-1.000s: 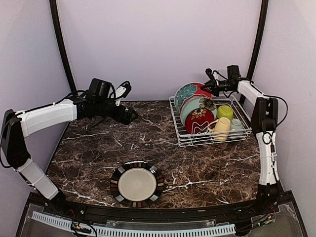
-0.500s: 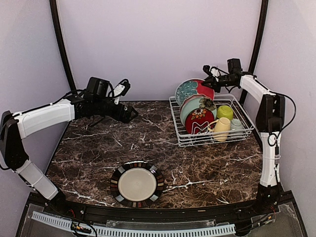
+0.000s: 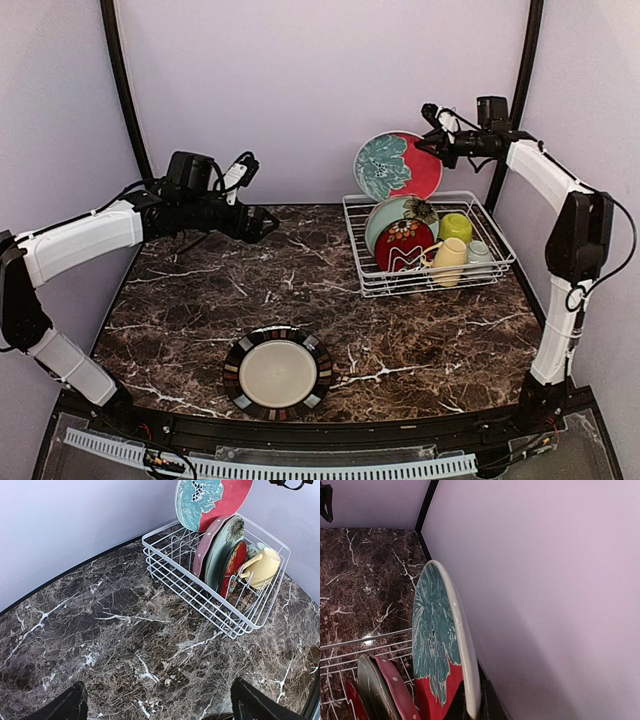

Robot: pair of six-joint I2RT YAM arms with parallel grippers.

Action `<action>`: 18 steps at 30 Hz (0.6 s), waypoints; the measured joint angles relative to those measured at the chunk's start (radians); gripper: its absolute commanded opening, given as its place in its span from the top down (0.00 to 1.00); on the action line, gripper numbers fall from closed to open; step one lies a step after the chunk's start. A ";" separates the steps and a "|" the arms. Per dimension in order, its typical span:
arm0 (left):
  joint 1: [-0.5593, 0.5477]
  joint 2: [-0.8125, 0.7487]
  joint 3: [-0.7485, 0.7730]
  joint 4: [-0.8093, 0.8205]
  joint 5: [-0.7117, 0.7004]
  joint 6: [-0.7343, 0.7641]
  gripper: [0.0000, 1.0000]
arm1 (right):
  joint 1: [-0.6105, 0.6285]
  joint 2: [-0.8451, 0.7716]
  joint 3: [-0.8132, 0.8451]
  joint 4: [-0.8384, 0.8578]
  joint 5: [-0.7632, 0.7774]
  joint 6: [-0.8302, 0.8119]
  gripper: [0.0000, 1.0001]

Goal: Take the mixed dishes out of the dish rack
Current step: Grab the plate from the dish rack.

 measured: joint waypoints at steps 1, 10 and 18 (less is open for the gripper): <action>0.000 -0.004 0.000 0.002 0.000 -0.004 0.01 | 0.002 -0.023 -0.034 0.033 0.013 0.027 1.00; 0.000 -0.027 0.000 0.002 -0.001 -0.037 0.01 | 0.012 -0.101 -0.208 0.298 0.246 0.355 1.00; 0.000 -0.031 0.000 0.003 -0.004 -0.075 0.01 | 0.007 -0.157 -0.332 0.402 0.528 0.816 1.00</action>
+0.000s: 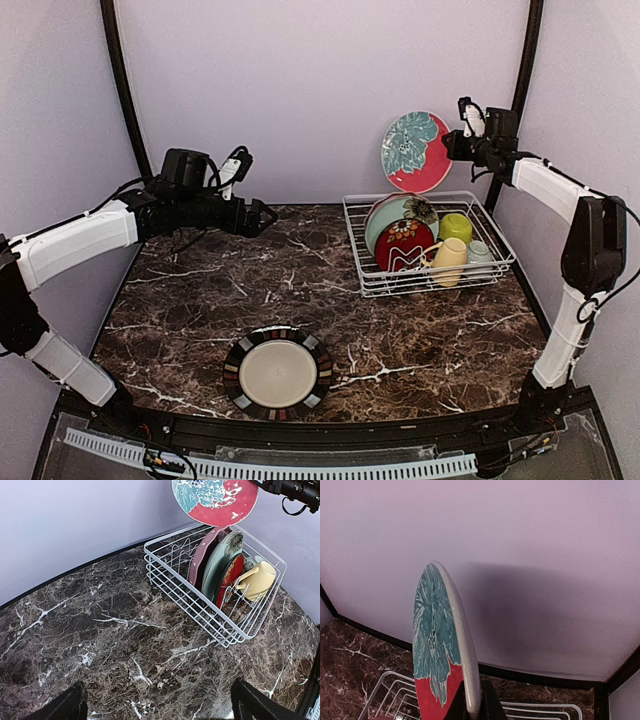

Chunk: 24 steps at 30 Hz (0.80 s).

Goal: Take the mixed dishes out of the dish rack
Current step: Grab the plate from the dish rack, then pass from the right arm to the left

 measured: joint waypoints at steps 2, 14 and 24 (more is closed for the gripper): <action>0.000 0.000 0.000 0.000 0.001 -0.011 0.01 | 0.000 -0.009 -0.018 0.010 0.052 0.101 1.00; 0.000 -0.015 -0.003 0.010 0.042 -0.060 0.01 | 0.000 -0.012 -0.013 -0.042 0.182 0.488 1.00; 0.013 -0.015 -0.003 0.027 0.119 -0.116 0.01 | 0.005 -0.020 -0.016 -0.048 0.107 0.679 1.00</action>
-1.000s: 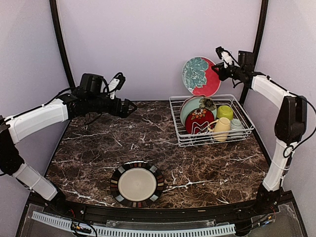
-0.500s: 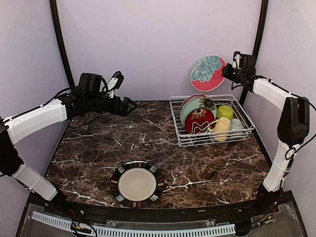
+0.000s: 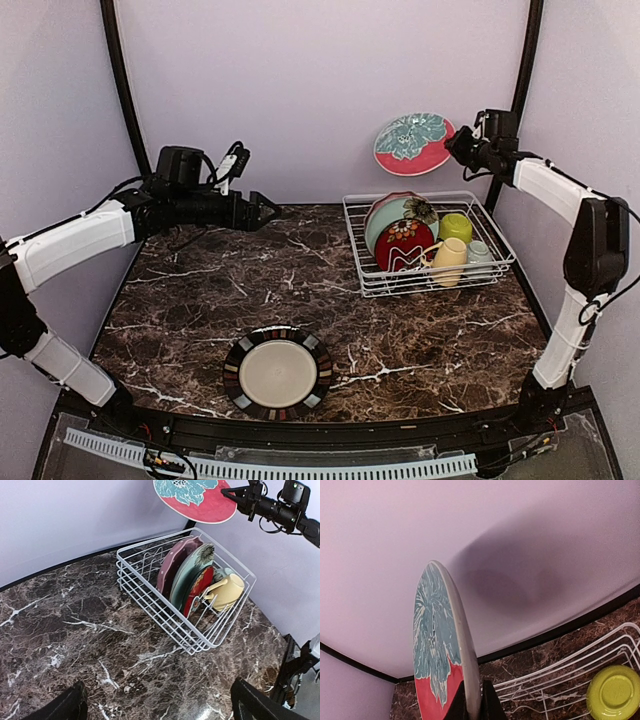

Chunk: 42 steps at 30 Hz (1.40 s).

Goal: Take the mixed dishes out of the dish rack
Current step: Pass from the right arm to the left

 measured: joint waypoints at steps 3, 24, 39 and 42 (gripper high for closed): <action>0.032 0.000 -0.004 0.034 0.074 -0.049 0.01 | 0.008 -0.044 -0.054 0.000 -0.035 0.042 1.00; 0.178 0.117 -0.045 0.271 0.420 -0.373 0.08 | 0.372 -0.304 -0.615 0.238 -0.220 0.119 1.00; 0.143 0.280 -0.040 0.321 0.563 -0.475 0.30 | 0.415 -0.304 -0.711 0.418 -0.301 0.177 1.00; 0.117 0.288 -0.039 0.327 0.583 -0.473 0.38 | 0.417 -0.304 -0.722 0.443 -0.315 0.178 1.00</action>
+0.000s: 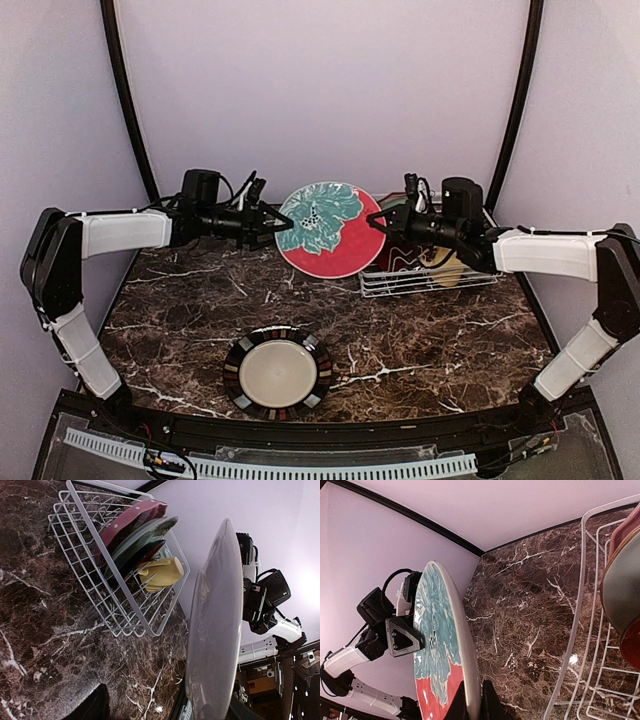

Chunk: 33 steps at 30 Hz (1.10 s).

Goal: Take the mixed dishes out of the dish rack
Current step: Pass from the right arm to the left, then place the plate on the plate.

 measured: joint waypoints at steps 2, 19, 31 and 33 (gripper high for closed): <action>-0.012 0.006 0.000 0.005 0.010 -0.002 0.47 | 0.001 0.000 -0.011 0.012 -0.003 0.000 1.00; -0.029 0.016 -0.002 0.029 0.017 -0.033 0.99 | 0.005 0.000 -0.092 0.077 -0.040 0.012 0.63; -0.023 -0.193 -0.306 -0.163 -0.094 0.023 0.99 | 0.007 -0.124 -0.051 -0.115 -0.089 -0.177 0.01; -0.021 -0.269 -0.385 -0.191 -0.109 0.028 0.99 | 0.007 -0.154 -0.021 -0.200 -0.067 -0.247 0.01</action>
